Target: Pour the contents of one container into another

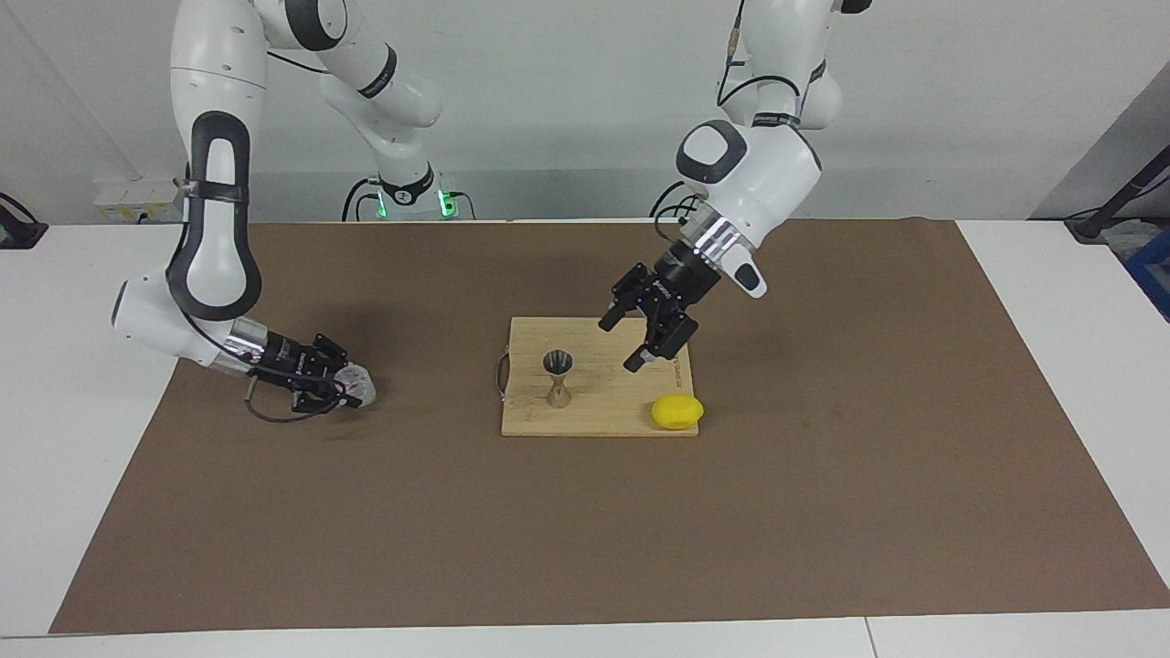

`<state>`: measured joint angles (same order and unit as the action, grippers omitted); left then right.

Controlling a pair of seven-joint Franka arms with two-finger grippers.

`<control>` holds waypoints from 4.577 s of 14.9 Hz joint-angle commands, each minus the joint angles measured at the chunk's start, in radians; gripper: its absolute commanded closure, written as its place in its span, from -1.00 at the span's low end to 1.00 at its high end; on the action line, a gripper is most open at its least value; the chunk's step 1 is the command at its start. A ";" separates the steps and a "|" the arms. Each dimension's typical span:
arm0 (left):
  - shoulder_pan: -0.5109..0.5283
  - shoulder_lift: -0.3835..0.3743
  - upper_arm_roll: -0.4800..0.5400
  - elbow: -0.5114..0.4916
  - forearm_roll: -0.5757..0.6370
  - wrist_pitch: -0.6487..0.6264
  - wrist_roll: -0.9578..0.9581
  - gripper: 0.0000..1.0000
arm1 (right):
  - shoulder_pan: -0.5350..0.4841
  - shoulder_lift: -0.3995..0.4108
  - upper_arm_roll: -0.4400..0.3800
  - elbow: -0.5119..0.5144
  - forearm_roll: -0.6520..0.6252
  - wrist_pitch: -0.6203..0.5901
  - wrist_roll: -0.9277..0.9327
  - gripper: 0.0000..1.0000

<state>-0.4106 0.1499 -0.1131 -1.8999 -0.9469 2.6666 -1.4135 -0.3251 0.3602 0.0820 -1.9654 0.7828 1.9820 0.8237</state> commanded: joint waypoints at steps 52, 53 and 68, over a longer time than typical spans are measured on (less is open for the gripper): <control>0.414 -0.250 0.043 0.231 0.933 -1.137 1.495 -1.00 | 0.753 -0.056 0.013 0.270 -1.047 0.118 1.106 1.00; 0.415 -0.250 0.043 0.231 0.935 -1.137 1.495 -1.00 | 0.753 -0.057 0.013 0.270 -1.057 0.120 1.106 1.00; 0.415 -0.250 0.043 0.231 0.933 -1.137 1.495 -1.00 | 0.799 -0.063 0.013 0.257 -1.217 0.112 1.086 1.00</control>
<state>0.0050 -0.0793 -0.0766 -1.6505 -0.0048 1.5359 0.0698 0.4723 0.2981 0.0917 -1.7132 -0.4016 2.1114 1.9153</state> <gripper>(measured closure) 0.000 0.493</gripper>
